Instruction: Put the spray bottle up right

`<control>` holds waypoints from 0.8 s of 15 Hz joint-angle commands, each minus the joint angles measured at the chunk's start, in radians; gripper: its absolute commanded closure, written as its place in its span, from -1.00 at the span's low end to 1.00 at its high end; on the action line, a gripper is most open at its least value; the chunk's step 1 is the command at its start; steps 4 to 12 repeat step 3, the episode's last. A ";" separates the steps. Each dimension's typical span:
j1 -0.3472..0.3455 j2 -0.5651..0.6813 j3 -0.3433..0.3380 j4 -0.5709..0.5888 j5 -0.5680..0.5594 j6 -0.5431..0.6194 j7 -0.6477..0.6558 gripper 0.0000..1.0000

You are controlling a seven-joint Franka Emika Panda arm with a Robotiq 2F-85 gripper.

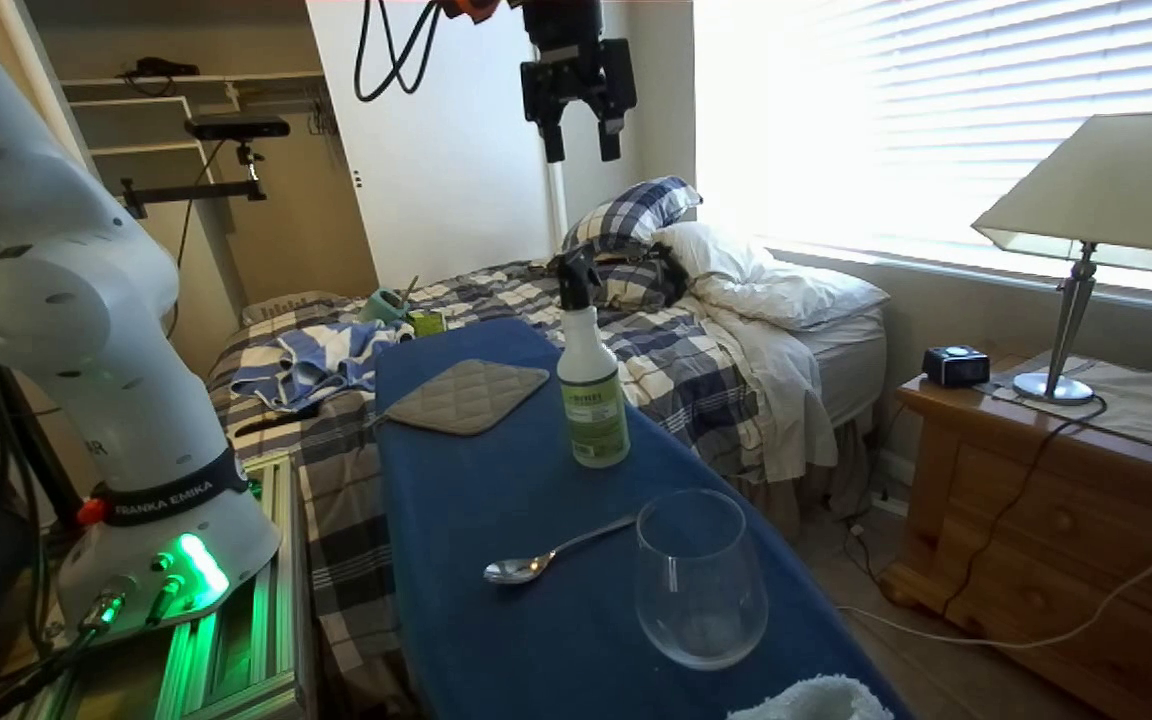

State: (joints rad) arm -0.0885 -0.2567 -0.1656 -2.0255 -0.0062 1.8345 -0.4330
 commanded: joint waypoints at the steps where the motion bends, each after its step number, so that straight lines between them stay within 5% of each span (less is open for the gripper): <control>1: 0.003 0.001 -0.003 0.002 -0.001 -0.003 0.002 -1.00; 12: 0.003 0.002 -0.003 0.002 -0.001 -0.003 0.002 -1.00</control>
